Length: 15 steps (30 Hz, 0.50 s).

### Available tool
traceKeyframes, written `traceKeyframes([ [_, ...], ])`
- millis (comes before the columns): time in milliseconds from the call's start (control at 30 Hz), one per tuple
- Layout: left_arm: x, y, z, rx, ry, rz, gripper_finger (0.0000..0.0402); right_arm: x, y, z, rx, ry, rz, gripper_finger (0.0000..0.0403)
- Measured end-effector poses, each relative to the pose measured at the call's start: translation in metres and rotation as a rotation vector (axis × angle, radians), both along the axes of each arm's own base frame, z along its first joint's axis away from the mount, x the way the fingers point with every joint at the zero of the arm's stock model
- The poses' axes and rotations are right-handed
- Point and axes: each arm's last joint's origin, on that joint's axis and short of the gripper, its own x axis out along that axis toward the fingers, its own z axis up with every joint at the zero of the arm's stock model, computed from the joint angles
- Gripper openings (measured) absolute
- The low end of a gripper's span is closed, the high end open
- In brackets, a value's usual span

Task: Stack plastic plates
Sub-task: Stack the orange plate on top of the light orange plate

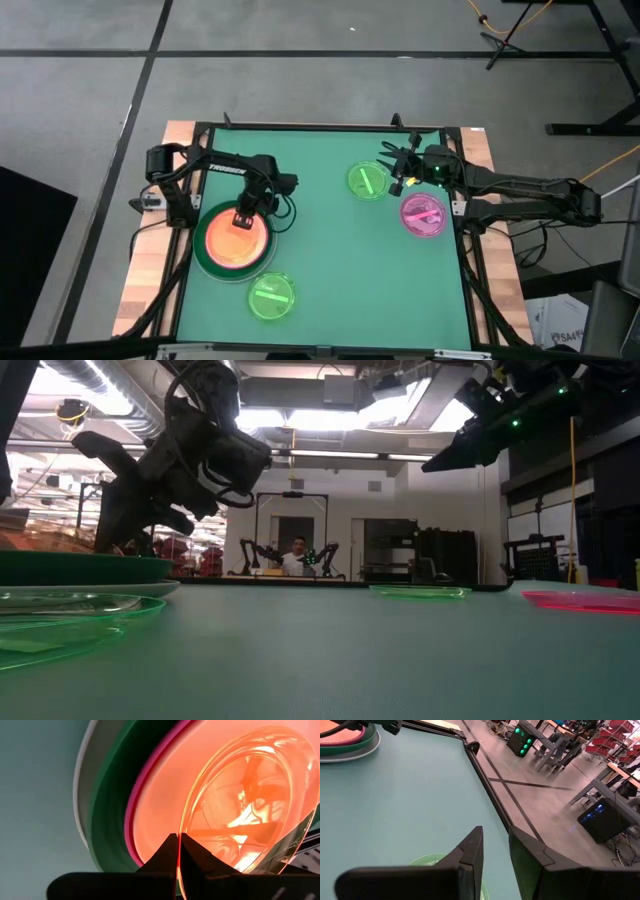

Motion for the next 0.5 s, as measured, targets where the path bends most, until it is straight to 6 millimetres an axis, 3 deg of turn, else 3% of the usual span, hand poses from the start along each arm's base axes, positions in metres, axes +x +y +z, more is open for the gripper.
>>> traceKeyframes([
  [233, 0.0049, 0.0005, -0.0021, 0.052, -0.027, 0.093, 0.0007, 0.0000, -0.0001, 0.0000, 0.000, 0.000, 0.000, 0.0083],
  [500, 0.0051, 0.0007, -0.0023, 0.062, -0.025, 0.111, 0.0065, 0.0000, 0.0000, 0.0000, 0.000, 0.000, 0.000, 0.0083],
])
